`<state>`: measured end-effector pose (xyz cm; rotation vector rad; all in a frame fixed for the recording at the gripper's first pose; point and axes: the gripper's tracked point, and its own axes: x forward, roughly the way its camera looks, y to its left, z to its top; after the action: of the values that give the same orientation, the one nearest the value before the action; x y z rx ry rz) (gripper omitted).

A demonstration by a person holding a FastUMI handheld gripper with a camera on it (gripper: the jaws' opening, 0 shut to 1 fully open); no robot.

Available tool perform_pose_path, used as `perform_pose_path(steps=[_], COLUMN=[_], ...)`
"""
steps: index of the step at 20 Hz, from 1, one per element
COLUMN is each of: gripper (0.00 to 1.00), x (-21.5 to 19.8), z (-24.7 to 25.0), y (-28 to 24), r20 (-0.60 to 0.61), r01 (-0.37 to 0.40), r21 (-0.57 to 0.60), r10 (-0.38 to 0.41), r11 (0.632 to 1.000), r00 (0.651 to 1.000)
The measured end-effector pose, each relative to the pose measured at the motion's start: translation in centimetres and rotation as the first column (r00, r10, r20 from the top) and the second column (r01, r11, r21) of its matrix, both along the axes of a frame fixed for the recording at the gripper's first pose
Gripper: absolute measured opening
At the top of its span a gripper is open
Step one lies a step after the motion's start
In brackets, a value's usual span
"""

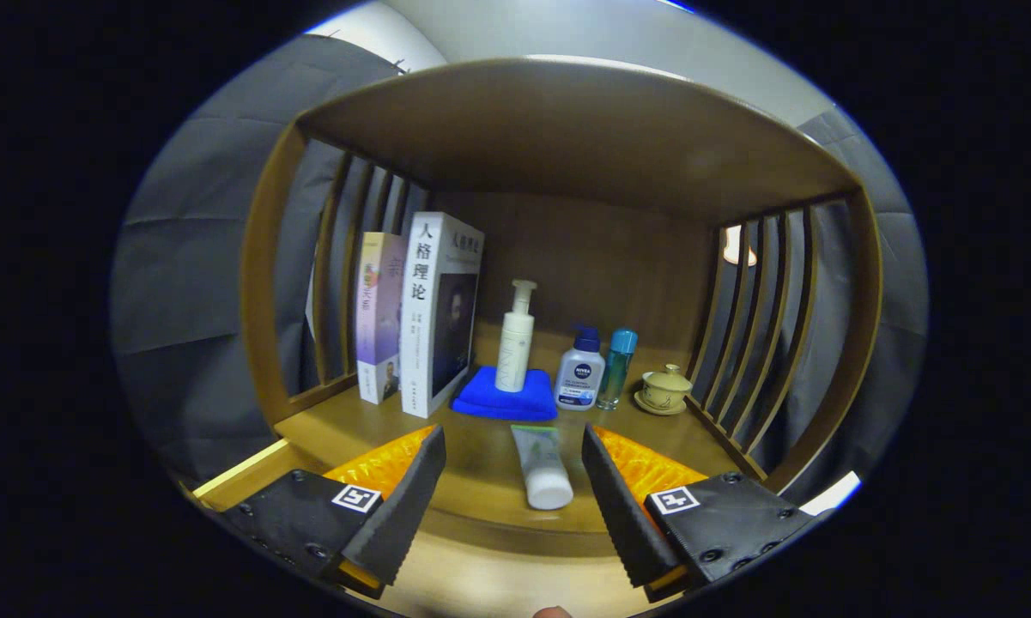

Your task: Pull open the drawer, take out the items inside it, and place them on the countertop above the cabinet.

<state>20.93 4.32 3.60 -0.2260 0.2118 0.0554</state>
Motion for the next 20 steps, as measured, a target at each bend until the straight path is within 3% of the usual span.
perform_pose_path(steps=[6,13,20], gripper=[0.98,0.98,0.98], x=[-5.4,-11.7,-16.4], z=[-1.5,-4.0,-7.4], y=[-0.4,-1.3,-0.2], r20=[0.047,0.111,0.107], r01=[-0.001,0.019,-0.025], r21=[0.077,0.081,0.038], r10=[-0.003,-0.028,0.021], r11=[0.997,0.997,0.999], r00=[0.999,0.993,0.994])
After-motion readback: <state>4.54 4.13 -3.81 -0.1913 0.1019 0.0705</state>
